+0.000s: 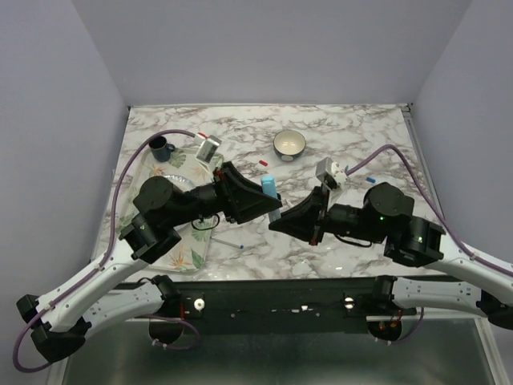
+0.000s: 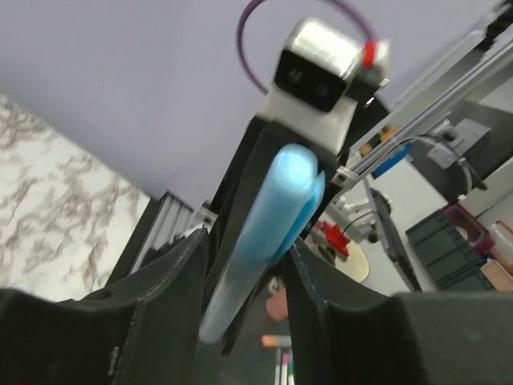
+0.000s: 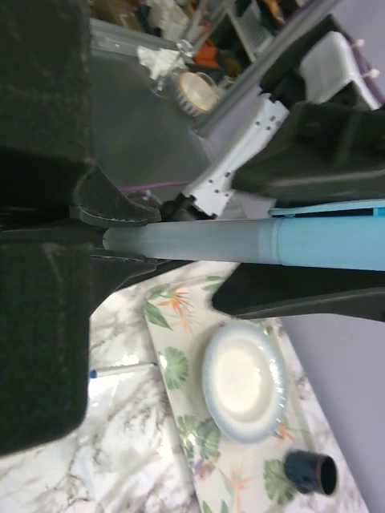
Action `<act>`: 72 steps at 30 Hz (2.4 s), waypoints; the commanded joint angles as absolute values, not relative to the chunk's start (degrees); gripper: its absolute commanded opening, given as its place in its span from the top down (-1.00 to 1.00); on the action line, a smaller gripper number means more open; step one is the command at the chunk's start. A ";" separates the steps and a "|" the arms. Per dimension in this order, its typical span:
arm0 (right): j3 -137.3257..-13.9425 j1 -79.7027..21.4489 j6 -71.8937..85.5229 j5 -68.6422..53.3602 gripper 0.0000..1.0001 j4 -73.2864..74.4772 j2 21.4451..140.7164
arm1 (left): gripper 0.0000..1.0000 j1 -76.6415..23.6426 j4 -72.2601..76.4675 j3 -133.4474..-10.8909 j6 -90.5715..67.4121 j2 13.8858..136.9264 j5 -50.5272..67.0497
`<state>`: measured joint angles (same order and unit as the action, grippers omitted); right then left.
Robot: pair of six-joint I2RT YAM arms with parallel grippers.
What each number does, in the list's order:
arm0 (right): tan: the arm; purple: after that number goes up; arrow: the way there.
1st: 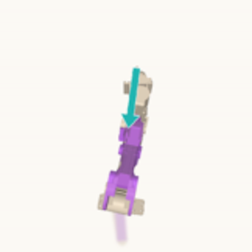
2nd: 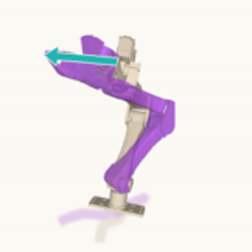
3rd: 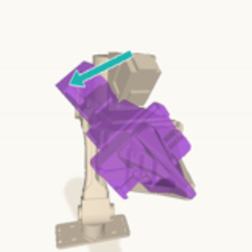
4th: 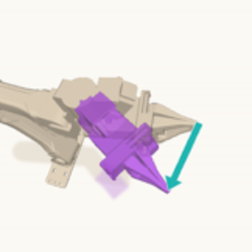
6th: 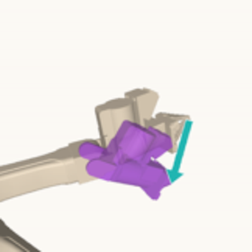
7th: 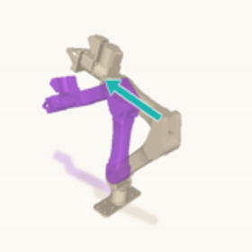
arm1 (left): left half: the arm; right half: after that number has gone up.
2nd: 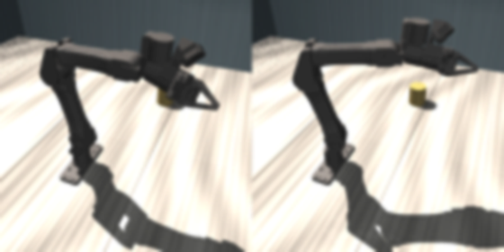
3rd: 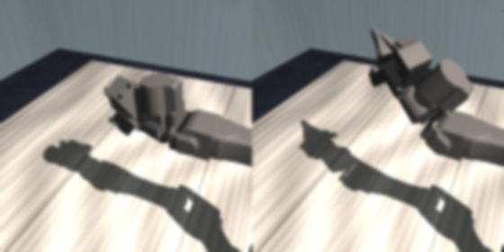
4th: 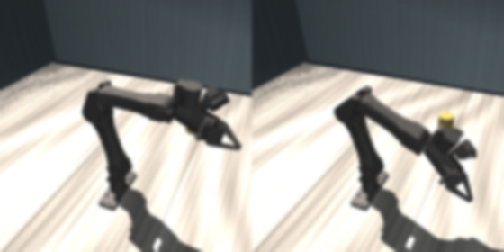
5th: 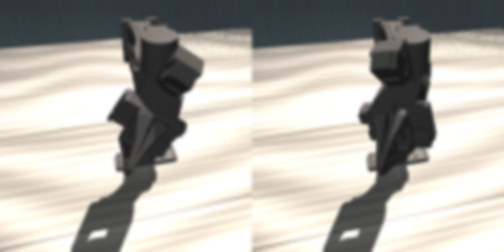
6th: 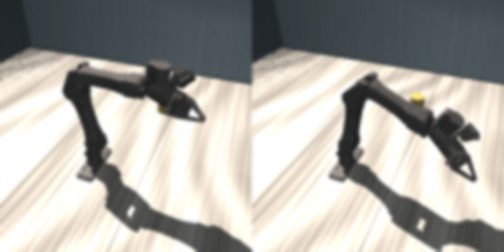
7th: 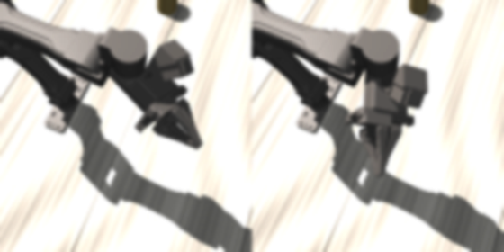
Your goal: Insert the pens into the pen caps
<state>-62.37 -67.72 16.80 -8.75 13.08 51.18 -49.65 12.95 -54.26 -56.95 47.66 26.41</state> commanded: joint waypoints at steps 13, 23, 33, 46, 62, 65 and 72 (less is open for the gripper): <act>-43.87 -66.80 39.54 25.39 0.99 27.06 34.54 | -0.98 -49.92 -16.24 -63.55 -32.45 51.07 1.00; -37.27 -44.87 39.91 6.54 0.99 26.72 54.13 | -0.98 -50.01 -17.06 -52.30 -15.57 42.64 -24.34; -39.47 -33.23 32.17 -1.67 0.99 26.82 71.18 | -0.98 -49.92 -17.49 -52.12 -14.77 42.63 -25.40; -40.43 -30.24 29.18 -2.20 0.65 27.60 80.94 | -0.98 -49.92 -17.23 -51.68 -15.47 42.19 -23.64; -44.90 -30.15 31.73 4.74 0.15 36.03 72.34 | -0.98 -49.92 -15.56 -50.19 -15.91 40.08 -27.07; -46.14 -30.15 31.55 5.89 0.16 37.26 70.75 | -0.98 -49.83 -15.64 -50.19 -15.91 39.99 -27.42; -47.90 -30.15 30.06 0.28 0.28 32.54 72.95 | -0.98 -49.83 -15.73 -50.10 -15.91 39.29 -27.77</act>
<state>-46.24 -30.50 30.87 3.51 34.37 71.53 -50.00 -17.10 -50.76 -15.70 40.47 -25.36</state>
